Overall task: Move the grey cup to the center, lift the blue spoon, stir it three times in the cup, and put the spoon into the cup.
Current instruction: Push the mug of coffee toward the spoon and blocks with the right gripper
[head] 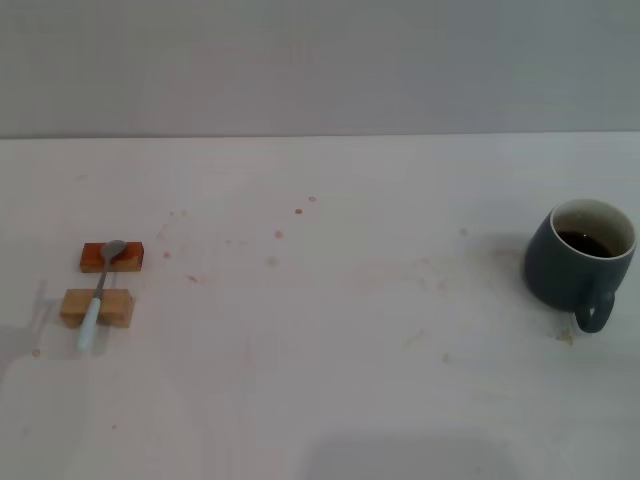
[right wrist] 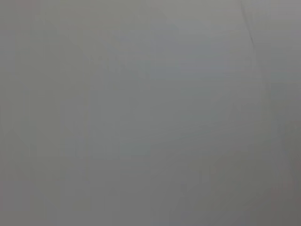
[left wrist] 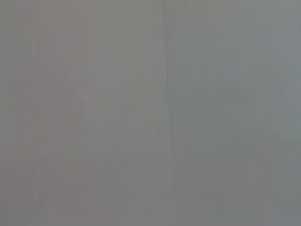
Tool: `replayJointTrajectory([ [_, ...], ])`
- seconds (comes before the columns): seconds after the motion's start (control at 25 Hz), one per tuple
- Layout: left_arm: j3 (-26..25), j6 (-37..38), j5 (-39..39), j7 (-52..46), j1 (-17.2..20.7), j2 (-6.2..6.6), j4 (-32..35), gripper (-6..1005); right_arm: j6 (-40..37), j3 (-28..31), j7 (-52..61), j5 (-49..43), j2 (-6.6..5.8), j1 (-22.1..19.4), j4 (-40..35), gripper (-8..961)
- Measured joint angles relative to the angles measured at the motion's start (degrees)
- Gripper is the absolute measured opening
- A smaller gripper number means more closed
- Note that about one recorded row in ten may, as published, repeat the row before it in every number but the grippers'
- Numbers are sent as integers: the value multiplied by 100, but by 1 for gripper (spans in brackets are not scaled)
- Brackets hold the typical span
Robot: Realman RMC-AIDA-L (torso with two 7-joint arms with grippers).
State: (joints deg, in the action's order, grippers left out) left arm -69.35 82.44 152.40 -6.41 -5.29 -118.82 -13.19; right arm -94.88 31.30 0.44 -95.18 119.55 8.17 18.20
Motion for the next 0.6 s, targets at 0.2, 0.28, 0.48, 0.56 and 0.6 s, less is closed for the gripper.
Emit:
replayJointTrajectory([
  [0.2,9,0,0,0,-15,0,0,802,168,33,0,14,-17,2,-43,-1],
  [0.28,13,0,0,0,-18,0,0,802,200,35,0,52,-17,13,-68,-1],
  [0.48,23,-16,0,0,-31,0,0,802,542,35,0,412,-19,187,-264,-1],
  [0.56,61,-21,0,0,-34,-1,0,802,832,35,0,638,-20,330,-417,-1],
  [0.6,76,-21,0,0,-37,-1,1,802,982,35,0,733,-20,399,-485,-1],
])
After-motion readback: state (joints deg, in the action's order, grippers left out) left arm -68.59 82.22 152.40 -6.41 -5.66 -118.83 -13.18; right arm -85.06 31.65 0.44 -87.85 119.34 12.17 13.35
